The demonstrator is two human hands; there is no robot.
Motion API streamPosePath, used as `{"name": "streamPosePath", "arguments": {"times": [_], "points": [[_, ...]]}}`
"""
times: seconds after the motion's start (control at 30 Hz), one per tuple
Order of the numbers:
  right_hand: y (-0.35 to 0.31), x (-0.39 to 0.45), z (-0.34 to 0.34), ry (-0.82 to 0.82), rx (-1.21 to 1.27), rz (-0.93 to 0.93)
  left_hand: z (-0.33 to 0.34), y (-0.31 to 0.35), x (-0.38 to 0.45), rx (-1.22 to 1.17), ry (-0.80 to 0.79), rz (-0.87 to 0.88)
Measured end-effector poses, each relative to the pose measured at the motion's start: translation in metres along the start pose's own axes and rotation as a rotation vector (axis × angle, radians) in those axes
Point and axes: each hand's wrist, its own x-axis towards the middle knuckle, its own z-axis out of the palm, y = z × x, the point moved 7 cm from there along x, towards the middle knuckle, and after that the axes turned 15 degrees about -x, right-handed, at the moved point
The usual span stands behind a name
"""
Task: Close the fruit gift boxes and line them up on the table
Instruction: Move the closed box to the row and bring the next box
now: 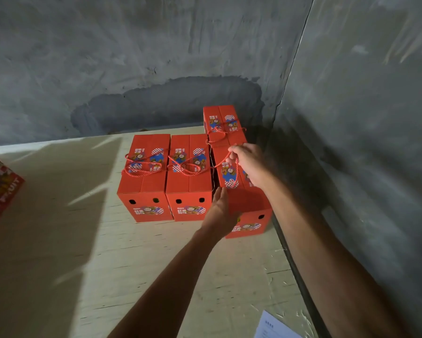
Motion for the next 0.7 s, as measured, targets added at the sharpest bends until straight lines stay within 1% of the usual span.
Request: {"name": "streamPosePath", "arguments": {"times": [0.2,0.33,0.43,0.53,0.57,0.63,0.7], "points": [[0.007,0.011,0.011,-0.016,0.04,0.005,-0.009,0.0,0.02,-0.021,0.079,0.006],[0.013,0.005,0.018,-0.059,-0.011,0.021,-0.01,0.006,0.03,-0.006,0.108,-0.005],[0.011,-0.005,0.015,-0.02,-0.128,0.012,-0.01,0.013,0.027,0.029,0.108,0.042],[0.01,-0.019,0.015,-0.012,-0.265,0.04,-0.022,0.029,0.018,0.047,0.201,0.182],[0.01,-0.024,0.017,-0.039,-0.312,0.053,-0.028,0.036,0.016,0.041,0.228,0.209],[0.006,-0.037,0.023,-0.089,-0.368,0.036,-0.04,0.048,0.011,0.024,0.262,0.215],[-0.004,-0.054,0.027,-0.087,-0.383,-0.021,-0.053,0.056,0.002,0.011,0.283,0.198]]}}
